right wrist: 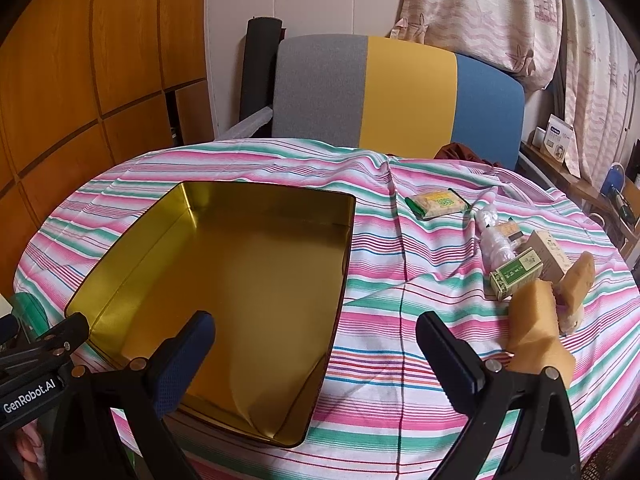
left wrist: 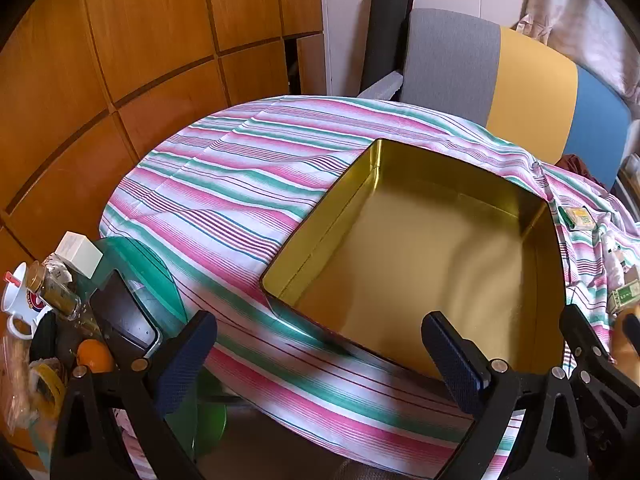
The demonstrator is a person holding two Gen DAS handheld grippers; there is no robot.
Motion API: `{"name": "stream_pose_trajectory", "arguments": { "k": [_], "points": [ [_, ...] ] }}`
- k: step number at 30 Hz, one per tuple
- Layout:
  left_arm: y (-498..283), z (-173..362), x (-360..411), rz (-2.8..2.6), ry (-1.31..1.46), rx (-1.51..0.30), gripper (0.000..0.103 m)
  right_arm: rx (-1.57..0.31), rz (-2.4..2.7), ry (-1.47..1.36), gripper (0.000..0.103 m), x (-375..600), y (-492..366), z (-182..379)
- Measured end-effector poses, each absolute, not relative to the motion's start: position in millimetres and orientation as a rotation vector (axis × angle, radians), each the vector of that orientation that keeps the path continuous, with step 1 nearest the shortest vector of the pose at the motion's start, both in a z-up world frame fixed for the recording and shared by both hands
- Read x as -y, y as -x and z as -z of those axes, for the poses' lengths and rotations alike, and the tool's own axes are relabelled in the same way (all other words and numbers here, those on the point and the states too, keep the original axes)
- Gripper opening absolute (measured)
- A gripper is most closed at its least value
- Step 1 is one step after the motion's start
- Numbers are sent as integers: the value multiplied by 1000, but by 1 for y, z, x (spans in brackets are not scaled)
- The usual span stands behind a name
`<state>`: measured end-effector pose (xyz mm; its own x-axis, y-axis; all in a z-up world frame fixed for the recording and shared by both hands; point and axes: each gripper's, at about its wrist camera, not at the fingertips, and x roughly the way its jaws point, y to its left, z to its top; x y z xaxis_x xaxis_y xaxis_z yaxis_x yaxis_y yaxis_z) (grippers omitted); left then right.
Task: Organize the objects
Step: 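Move both tools toward the yellow sponges beside the gold tray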
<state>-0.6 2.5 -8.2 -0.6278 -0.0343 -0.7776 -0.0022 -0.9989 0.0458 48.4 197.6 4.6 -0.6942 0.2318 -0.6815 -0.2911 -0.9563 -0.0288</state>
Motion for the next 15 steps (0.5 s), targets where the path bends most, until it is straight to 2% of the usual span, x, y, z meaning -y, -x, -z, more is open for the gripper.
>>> {"name": "stream_pose_trajectory", "arguments": {
  "k": [11,15],
  "points": [
    [-2,11,-8,2815,-1322,100,103,-122,-2651,1033,103,-208,-56,-8],
    [-4,15,-19,2850,-1333,134,103,-179,-2640,1030,102,-222,-63,-7]
  ]
}}
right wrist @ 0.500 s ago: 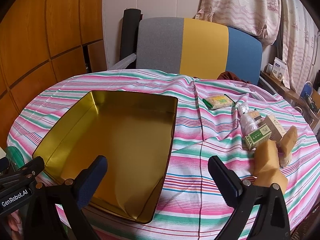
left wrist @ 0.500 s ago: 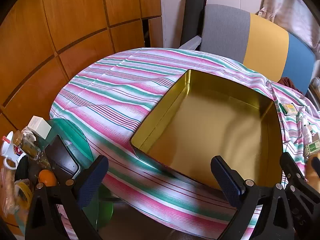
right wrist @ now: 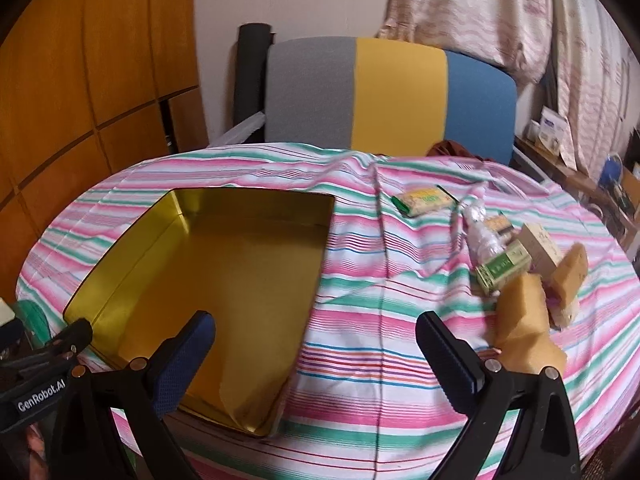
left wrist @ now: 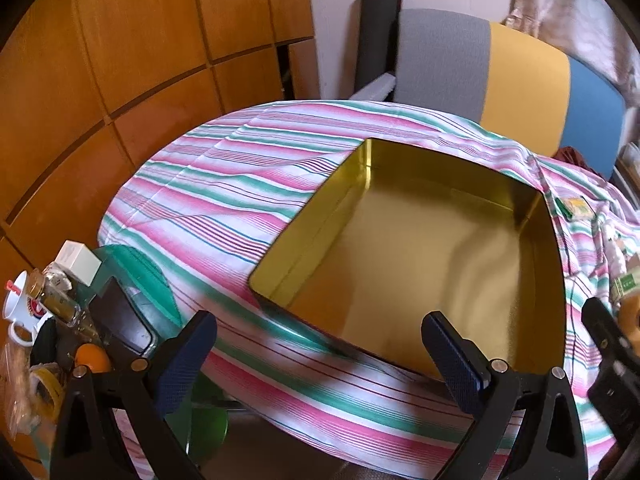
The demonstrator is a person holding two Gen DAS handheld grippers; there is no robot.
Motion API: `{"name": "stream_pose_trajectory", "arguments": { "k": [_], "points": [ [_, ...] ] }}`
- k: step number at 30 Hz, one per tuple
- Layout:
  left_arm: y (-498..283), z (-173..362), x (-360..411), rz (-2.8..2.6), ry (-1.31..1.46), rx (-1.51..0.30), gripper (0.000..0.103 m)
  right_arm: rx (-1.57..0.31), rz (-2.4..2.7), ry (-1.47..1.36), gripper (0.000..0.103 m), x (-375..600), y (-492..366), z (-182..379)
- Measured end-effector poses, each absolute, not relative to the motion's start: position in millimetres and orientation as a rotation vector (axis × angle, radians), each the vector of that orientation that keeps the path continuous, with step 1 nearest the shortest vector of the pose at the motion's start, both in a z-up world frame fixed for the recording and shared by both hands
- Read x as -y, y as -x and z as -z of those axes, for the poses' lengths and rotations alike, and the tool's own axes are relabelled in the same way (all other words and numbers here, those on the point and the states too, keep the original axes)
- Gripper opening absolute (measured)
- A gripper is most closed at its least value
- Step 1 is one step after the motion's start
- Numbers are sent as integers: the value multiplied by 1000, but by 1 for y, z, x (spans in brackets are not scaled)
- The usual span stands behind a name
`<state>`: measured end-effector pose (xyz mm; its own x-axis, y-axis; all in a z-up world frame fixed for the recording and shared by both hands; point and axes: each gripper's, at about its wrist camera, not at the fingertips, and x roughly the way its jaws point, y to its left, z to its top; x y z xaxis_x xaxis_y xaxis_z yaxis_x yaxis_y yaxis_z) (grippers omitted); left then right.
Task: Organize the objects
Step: 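Move both tools toward the yellow sponges beside the gold tray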
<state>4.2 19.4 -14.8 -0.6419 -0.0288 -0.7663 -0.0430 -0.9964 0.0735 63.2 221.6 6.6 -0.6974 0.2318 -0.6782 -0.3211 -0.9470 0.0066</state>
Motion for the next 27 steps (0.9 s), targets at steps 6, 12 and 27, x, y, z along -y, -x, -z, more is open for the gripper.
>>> {"name": "stream_pose_trajectory", "arguments": {
  "k": [6,12,27],
  "points": [
    [-12,24,-41,-2716,1321,-152,103,-257,-2657,1046,93,-250,-78,-4],
    [-33,27,-64,-2615,1226,-141,103,-285,-2681,856,93,-285,-115,-12],
    [-76,27,-112,-2246,1137,44,103,-520,-2408,854,93,-403,-180,28]
  ]
}}
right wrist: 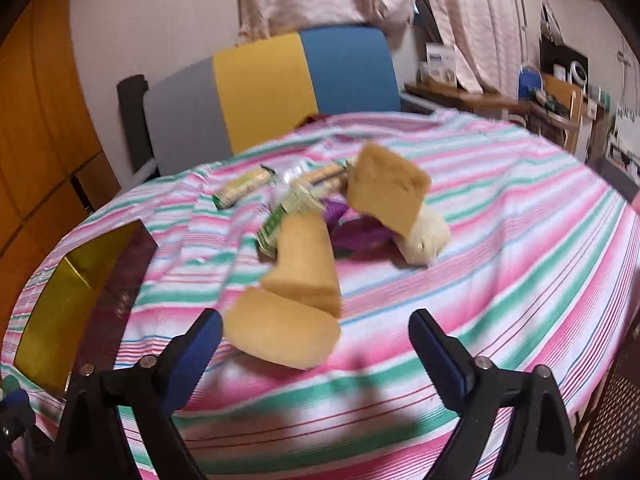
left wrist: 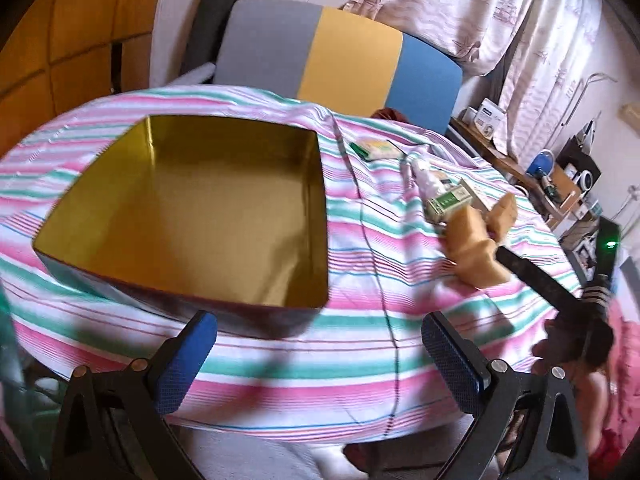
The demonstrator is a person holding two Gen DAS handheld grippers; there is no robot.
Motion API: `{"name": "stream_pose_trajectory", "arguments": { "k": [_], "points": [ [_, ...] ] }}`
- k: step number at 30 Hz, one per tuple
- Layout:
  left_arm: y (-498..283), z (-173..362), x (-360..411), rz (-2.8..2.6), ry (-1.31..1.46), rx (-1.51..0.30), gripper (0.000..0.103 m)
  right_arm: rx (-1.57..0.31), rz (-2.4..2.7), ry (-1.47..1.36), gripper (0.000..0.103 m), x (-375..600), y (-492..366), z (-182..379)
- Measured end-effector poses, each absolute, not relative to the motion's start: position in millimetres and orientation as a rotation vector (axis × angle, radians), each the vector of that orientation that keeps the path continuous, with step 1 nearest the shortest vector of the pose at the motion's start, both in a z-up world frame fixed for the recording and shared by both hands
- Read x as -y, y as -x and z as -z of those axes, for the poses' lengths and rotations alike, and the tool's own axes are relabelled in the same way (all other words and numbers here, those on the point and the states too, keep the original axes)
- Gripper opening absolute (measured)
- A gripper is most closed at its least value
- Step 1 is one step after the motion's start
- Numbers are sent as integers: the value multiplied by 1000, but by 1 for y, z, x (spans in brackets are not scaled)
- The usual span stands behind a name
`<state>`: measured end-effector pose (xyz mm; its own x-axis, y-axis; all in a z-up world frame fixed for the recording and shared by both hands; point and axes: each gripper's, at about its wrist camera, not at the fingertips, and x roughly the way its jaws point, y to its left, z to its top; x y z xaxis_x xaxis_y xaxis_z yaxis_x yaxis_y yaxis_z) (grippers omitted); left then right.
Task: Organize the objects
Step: 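Move both tools toward the yellow sponges beside the gold tray, then grasp a yellow sponge with the right gripper while the left grasps another sponge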
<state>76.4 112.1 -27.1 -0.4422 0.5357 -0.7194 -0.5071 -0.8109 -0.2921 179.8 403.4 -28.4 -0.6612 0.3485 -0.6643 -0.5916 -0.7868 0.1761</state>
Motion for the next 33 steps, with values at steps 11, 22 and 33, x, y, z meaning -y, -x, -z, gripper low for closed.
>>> {"name": "stream_pose_trajectory", "arguments": {
  "k": [11,22,33],
  "points": [
    [-85,27,-107,-2290,1122,58,103,-444,-2860,837,93,-347,-175,24],
    [-100,32,-128,-2248,1111,-21,103,-768,-2508,787,85,-446,-176,30],
    [-107,29,-139,-2236,1074,-75,103,-606,-2474,983,53,-444,-119,64]
  ]
}}
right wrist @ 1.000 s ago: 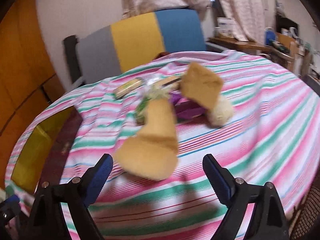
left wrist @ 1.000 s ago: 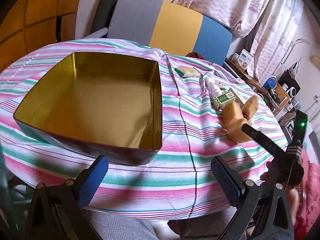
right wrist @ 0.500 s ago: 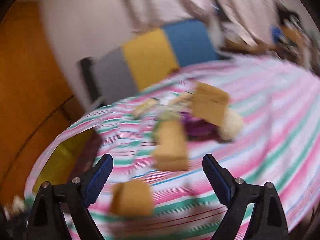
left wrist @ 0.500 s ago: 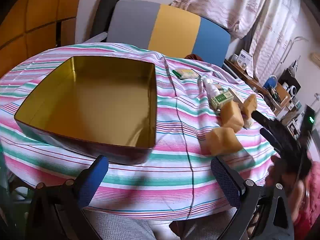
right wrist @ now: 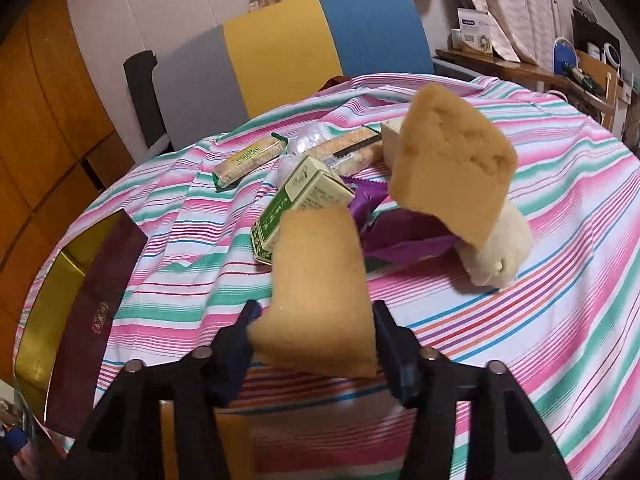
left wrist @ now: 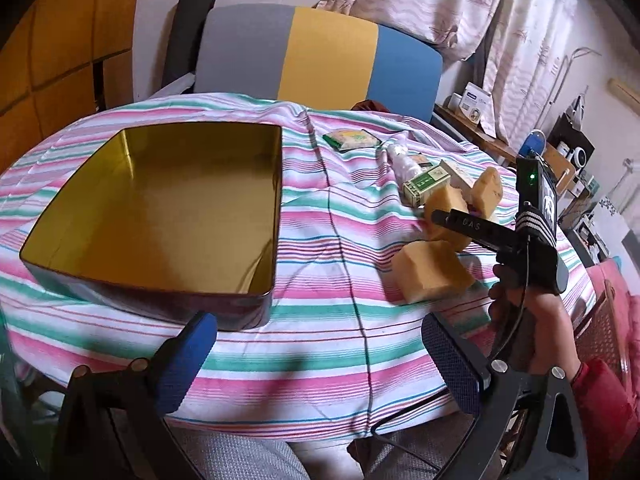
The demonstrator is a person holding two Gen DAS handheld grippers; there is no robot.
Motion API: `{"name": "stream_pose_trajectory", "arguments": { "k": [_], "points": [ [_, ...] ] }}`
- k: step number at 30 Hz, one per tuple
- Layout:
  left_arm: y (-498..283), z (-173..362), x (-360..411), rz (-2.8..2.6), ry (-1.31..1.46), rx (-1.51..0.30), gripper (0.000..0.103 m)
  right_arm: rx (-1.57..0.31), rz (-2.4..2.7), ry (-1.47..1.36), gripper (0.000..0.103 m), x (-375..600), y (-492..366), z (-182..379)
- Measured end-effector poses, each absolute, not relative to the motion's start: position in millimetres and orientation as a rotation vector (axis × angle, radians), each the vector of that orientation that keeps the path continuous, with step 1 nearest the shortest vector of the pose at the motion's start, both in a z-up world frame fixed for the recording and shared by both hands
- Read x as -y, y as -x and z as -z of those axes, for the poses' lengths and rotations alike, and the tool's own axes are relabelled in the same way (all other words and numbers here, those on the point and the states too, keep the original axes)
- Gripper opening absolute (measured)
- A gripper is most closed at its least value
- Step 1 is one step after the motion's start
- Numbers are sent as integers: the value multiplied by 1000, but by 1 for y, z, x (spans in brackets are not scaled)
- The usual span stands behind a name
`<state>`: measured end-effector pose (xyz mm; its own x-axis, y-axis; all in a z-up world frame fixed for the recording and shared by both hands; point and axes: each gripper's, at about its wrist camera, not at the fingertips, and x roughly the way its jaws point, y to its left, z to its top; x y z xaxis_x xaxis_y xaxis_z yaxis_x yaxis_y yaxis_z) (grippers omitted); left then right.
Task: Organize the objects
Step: 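Grasp a yellow sponge with the right gripper while the left grasps another sponge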
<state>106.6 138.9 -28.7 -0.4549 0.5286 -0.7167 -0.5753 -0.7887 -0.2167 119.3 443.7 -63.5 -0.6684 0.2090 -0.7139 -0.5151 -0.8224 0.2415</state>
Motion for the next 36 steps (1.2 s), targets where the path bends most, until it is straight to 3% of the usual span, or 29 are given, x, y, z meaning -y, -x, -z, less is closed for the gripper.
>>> {"name": "stream_pose_trajectory", "arguments": {
  "k": [12,15,21,28,34,36],
  "points": [
    [-111,25,-217,-2101,883,-396,103,-596,-2431,907,52,-446,-181,48],
    [-103,34,-245,-2006,830,-489,103,-665,-2369,901,52,-454,-196,52],
    [-78,60,-282,-1862,902,-508,103,-735,-2341,915,52,-460,-212,62],
    [-97,74,-307,-1741,760,-689,103,-758,-2342,911,52,-460,-215,63],
    [-102,82,-306,-1738,792,-634,103,-777,-2342,903,52,-462,-217,64],
    [-104,86,-303,-1751,800,-615,96,-774,-2343,906,52,-462,-217,64]
  ]
}}
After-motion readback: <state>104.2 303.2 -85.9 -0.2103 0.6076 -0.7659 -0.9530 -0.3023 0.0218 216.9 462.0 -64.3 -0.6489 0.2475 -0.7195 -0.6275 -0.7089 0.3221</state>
